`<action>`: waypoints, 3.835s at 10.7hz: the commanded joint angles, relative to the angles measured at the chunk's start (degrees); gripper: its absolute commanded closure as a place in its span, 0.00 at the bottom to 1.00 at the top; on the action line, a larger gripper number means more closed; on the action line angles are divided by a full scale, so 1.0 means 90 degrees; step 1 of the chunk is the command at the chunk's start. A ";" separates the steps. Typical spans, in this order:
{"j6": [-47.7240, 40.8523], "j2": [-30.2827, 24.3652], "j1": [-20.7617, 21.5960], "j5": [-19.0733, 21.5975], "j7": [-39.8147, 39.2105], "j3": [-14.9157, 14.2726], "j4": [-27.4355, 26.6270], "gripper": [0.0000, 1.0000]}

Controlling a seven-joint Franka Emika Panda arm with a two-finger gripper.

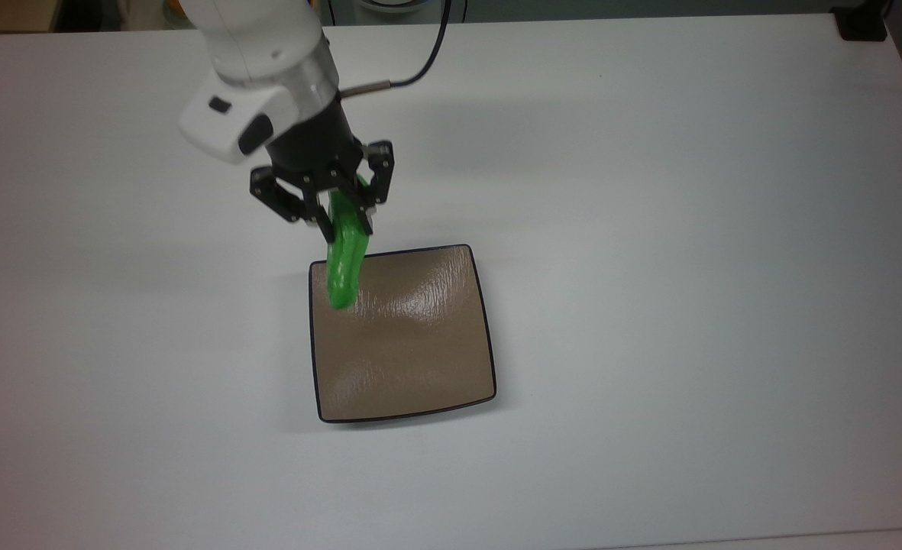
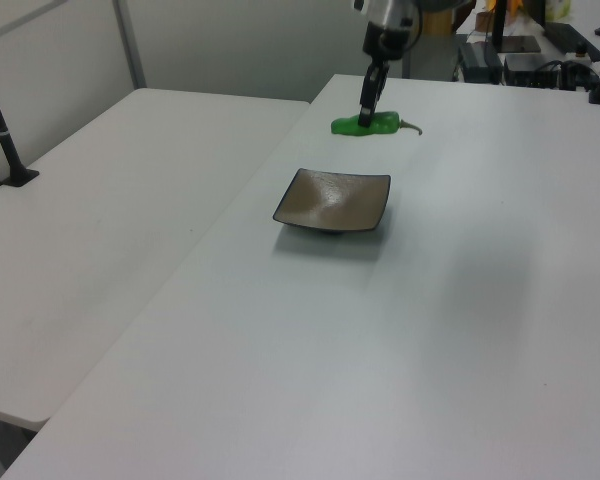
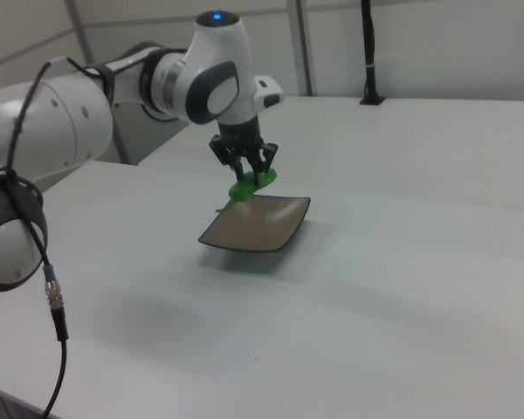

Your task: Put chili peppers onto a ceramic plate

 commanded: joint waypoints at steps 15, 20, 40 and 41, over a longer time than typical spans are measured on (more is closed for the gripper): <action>0.3032 0.1048 0.0375 0.0135 -0.0602 0.0132 -0.0908 0.83; 0.3012 0.1048 0.0375 0.0135 -0.0593 0.0132 -0.0908 0.00; -0.2705 -0.2898 0.1526 -0.0558 0.2240 -0.0512 -0.1765 0.00; -0.2034 -0.2917 0.1634 -0.0558 0.2210 -0.0512 -0.2096 0.00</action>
